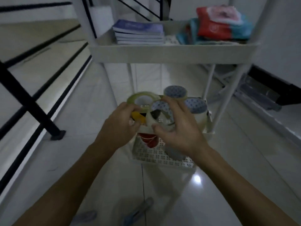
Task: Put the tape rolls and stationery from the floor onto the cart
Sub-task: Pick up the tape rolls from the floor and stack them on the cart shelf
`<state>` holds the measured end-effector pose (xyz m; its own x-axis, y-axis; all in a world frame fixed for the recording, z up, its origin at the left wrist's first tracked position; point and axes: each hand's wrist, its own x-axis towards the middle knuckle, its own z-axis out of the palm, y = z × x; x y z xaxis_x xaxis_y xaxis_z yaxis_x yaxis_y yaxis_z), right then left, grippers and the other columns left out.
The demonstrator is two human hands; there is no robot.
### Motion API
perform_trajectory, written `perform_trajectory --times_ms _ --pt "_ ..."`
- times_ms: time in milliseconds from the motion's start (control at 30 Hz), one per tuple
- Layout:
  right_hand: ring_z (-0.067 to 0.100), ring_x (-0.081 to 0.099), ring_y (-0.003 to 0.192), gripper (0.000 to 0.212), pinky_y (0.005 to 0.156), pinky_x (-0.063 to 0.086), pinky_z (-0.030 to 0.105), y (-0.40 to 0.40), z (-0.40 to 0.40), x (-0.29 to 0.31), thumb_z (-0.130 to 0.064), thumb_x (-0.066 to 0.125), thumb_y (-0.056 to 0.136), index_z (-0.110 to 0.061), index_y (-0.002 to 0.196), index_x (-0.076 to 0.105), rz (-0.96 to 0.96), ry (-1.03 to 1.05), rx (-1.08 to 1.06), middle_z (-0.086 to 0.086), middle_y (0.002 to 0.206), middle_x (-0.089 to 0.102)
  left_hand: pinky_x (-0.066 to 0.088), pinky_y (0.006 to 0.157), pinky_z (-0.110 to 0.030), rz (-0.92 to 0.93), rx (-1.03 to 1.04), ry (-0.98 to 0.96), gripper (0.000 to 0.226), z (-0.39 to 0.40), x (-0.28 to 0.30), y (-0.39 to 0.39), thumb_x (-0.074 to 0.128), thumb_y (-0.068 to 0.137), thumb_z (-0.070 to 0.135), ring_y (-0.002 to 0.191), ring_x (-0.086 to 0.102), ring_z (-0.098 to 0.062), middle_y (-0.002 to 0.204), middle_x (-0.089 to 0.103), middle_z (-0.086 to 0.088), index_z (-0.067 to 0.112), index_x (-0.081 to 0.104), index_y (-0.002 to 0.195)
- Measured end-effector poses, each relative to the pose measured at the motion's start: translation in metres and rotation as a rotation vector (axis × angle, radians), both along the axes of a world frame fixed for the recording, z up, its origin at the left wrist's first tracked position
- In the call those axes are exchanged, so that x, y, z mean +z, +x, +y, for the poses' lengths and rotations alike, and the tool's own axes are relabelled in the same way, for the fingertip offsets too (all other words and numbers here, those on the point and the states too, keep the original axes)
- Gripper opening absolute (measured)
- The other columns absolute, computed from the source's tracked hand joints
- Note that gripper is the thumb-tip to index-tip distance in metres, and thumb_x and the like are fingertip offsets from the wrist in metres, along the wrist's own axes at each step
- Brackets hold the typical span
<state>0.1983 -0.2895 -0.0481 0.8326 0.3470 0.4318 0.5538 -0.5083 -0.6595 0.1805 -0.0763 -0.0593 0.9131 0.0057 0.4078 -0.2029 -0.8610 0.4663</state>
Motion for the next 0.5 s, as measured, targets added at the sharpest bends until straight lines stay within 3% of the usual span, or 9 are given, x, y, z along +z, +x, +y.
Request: perform_trajectory --times_ms 100,233,333,500 --pt "0.016 0.051 0.122 0.075 0.090 0.047 0.030 0.037 0.032 0.008 -0.044 0.070 0.087 -0.029 0.151 0.035 0.023 -0.080 -0.019 -0.001 0.147 0.042 0.057 0.083 -0.045 0.130 0.024 0.099 0.041 -0.001 -0.013 0.013 0.065 0.090 0.029 0.109 0.062 -0.027 0.126 0.055 -0.004 0.017 0.059 0.129" --pt "0.024 0.052 0.130 0.077 0.089 0.043 0.027 0.081 0.064 0.010 -0.042 0.071 0.088 -0.023 0.153 0.036 0.036 -0.182 -0.016 0.005 0.152 0.046 0.059 0.083 -0.050 0.139 0.008 0.123 0.044 -0.001 -0.029 0.020 0.060 0.096 0.032 0.113 0.062 -0.028 0.142 0.047 -0.001 0.019 0.053 0.138" --pt "0.026 0.051 0.130 0.072 0.094 0.045 0.033 0.100 0.079 0.006 -0.040 0.070 0.091 -0.023 0.151 0.036 0.023 -0.275 -0.037 0.004 0.150 0.047 0.058 0.086 -0.044 0.123 0.010 0.089 0.036 0.005 -0.031 0.023 0.061 0.097 0.032 0.111 0.063 -0.023 0.140 0.050 0.003 0.019 0.058 0.131" --pt "0.028 0.053 0.121 0.062 0.085 0.041 0.031 0.117 0.098 0.002 -0.039 0.068 0.092 -0.021 0.144 0.039 0.106 -0.294 -0.046 0.008 0.137 0.051 0.058 0.084 -0.043 0.068 -0.065 0.066 0.033 0.019 -0.042 0.023 0.053 0.097 0.033 0.105 0.065 -0.021 0.131 0.060 0.002 0.015 0.065 0.123"
